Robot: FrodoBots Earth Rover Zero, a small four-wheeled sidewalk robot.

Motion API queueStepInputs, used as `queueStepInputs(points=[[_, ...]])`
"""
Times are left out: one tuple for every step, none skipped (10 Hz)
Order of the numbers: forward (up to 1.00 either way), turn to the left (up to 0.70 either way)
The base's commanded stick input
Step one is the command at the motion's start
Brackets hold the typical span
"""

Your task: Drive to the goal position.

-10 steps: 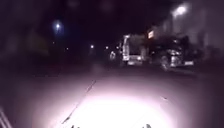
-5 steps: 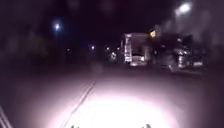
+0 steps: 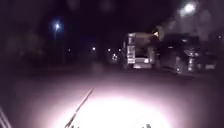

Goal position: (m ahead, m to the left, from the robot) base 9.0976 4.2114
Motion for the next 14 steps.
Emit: queueStepInputs(points=[[1.0, 0.0], [1.0, 0.0], [1.0, 0.0], [1.0, 0.0], [1.0, 0.0], [1.0, 0.0], [1.0, 0.0], [1.0, 0.0], [1.0, 0.0], [1.0, 0.0], [1.0, 0.0], [1.0, 0.0], [1.0, 0.0], [1.0, 0.0]])
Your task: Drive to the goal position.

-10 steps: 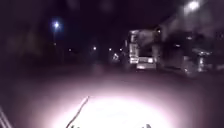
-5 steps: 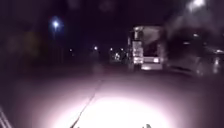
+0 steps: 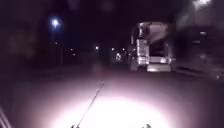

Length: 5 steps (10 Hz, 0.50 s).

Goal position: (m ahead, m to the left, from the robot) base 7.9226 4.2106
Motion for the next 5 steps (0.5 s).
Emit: queueStepInputs(points=[[1.0, 0.0], [1.0, 0.0], [1.0, 0.0], [1.0, 0.0], [1.0, 0.0]])
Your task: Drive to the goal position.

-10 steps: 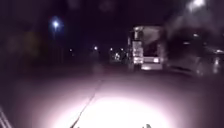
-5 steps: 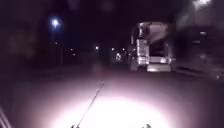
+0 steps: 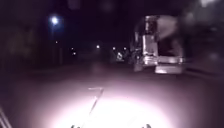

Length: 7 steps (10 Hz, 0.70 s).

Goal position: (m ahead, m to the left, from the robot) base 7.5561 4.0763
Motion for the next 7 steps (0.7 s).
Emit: queueStepInputs(points=[[1.0, 0.0], [1.0, 0.0], [1.0, 0.0], [1.0, 0.0], [1.0, 0.0], [1.0, 0.0], [1.0, 0.0]])
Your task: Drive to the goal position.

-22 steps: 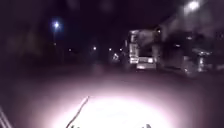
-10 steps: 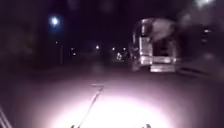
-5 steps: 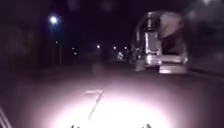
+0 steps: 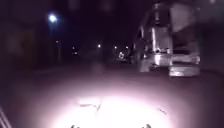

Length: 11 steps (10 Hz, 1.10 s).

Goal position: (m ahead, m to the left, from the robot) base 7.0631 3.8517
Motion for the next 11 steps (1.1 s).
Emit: queueStepInputs(points=[[1.0, 0.0], [1.0, 0.0], [1.0, -0.11], [1.0, -0.35], [1.0, -0.16], [1.0, 0.0], [1.0, 0.0], [1.0, 0.0], [1.0, 0.0], [1.0, 0.0], [1.0, 0.0]])
